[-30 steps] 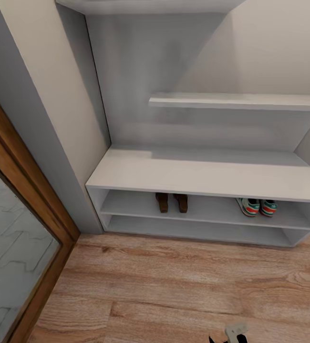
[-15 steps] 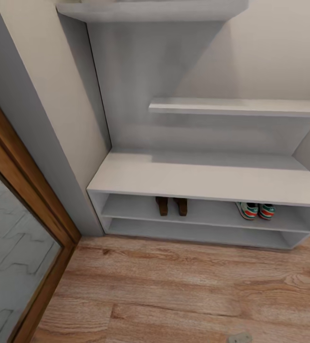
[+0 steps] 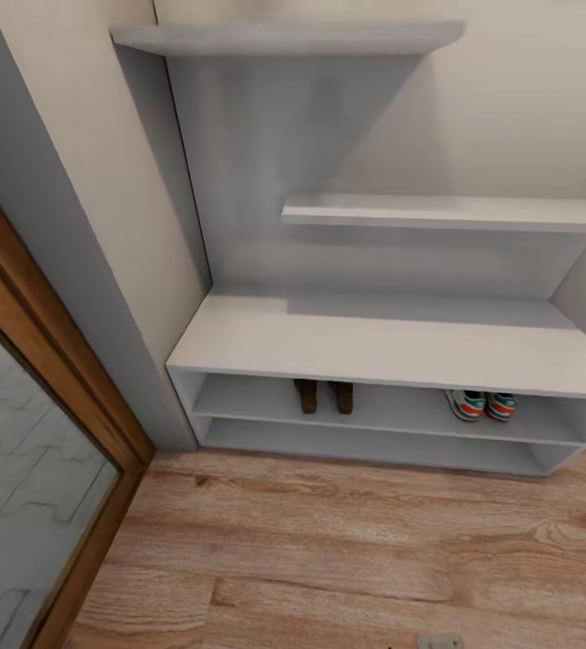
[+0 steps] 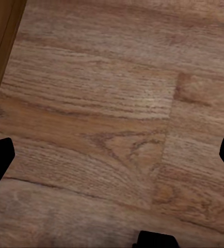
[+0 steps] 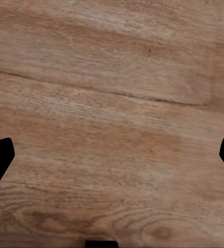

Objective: Pick up the two gym shoes and the two sandals from the corridor floor and place them onto the hallstand (shoe rack) in the corridor, making sure they are on the rack and not on the floor. Arrange them so the two gym shoes are next to each other and the two sandals are next to each other.

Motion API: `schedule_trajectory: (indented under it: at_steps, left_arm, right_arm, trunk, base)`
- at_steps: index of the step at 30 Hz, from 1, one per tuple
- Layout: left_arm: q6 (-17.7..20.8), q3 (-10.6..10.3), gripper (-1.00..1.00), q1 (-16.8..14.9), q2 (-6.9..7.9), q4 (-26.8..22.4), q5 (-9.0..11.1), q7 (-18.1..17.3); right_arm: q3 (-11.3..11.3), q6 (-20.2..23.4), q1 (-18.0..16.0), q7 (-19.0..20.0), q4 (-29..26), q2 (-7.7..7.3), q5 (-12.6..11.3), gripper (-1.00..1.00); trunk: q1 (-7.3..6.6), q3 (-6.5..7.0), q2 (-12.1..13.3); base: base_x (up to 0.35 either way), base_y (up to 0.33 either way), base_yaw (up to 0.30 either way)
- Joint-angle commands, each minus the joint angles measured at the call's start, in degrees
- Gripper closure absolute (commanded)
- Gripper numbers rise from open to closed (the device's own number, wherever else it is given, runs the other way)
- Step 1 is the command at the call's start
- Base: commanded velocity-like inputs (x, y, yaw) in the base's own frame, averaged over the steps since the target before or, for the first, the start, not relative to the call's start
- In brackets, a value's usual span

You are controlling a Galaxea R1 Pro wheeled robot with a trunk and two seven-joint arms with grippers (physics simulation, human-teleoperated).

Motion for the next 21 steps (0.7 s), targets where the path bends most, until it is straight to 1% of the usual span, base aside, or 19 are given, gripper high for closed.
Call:
schedule_trajectory:
  at_steps: [1,9,21]
  left_arm:
    - [-0.1,0.4,-1.0,0.0,-0.02,0.1,0.2,-0.6]
    - [-0.1,0.3,-1.0,0.0,-0.48,0.1,0.1,-0.7]
    - [-0.1,0.2,-1.0,0.0,-0.59,0.1,0.1,-0.7]
  right_arm:
    - [0.5,-0.1,0.0,-0.4,0.1,0.04,-0.2,-1.0]
    - [0.5,0.0,0.1,-0.5,0.1,0.14,-0.2,-1.0]
    - [0.5,0.0,0.1,-0.5,0.1,0.15,-0.1,-1.0]
  trunk:
    - [-0.23,0.15,0.4]
    - [-1.99,1.58,3.6]
    - [-4.63,3.74,8.4]
  base:
    - [0.0,0.0,0.0]
    - [0.0,0.0,0.0]
    - [0.0,0.0,0.0]
